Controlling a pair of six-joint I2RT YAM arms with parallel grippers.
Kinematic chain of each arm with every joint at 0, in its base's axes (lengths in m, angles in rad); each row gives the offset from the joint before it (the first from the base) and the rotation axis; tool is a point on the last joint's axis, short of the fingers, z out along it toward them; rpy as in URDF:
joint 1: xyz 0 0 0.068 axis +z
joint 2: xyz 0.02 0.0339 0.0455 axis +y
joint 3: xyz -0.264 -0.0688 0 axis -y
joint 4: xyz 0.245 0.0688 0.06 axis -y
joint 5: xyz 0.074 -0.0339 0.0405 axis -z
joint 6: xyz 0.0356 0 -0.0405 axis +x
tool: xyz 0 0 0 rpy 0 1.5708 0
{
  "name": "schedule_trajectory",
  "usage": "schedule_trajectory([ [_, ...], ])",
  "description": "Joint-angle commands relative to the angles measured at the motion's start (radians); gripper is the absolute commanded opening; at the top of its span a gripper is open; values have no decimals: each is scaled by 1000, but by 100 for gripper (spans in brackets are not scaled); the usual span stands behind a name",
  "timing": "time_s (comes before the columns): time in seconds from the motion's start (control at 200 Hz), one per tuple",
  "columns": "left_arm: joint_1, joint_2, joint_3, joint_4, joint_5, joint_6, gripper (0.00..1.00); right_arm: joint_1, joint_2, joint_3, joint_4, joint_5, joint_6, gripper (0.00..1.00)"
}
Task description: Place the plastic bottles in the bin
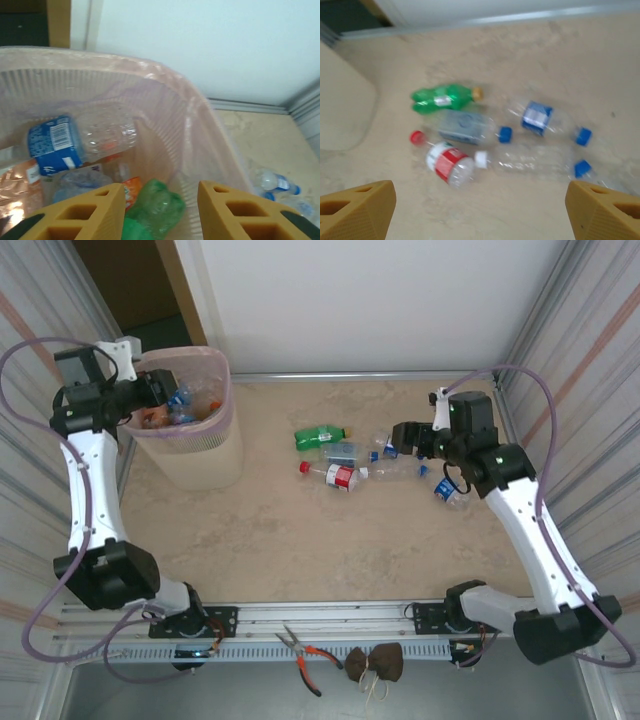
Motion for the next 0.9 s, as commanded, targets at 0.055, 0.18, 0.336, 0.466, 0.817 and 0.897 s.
schedule_trajectory([
  [0.055, -32, -105, -81, 42, 103, -69, 43, -74, 110, 4, -109, 1, 61, 84],
  [0.18, -76, -176, -155, 62, 99, -90, 44, -113, 217, 26, -144, -37, 212, 84],
  [0.336, -135, -246, -238, 92, 95, -128, 45, -115, 316, 32, -142, -22, 501, 86],
  [0.466, -194, -282, -281, 105, 81, -148, 45, -111, 379, 23, -143, 25, 758, 86],
  [0.817, -291, -348, -395, 172, 60, -215, 46, -69, 536, 57, -102, 71, 1171, 85],
  [0.897, -294, -354, -402, 170, 58, -215, 46, -55, 565, 80, -94, 94, 1215, 85],
])
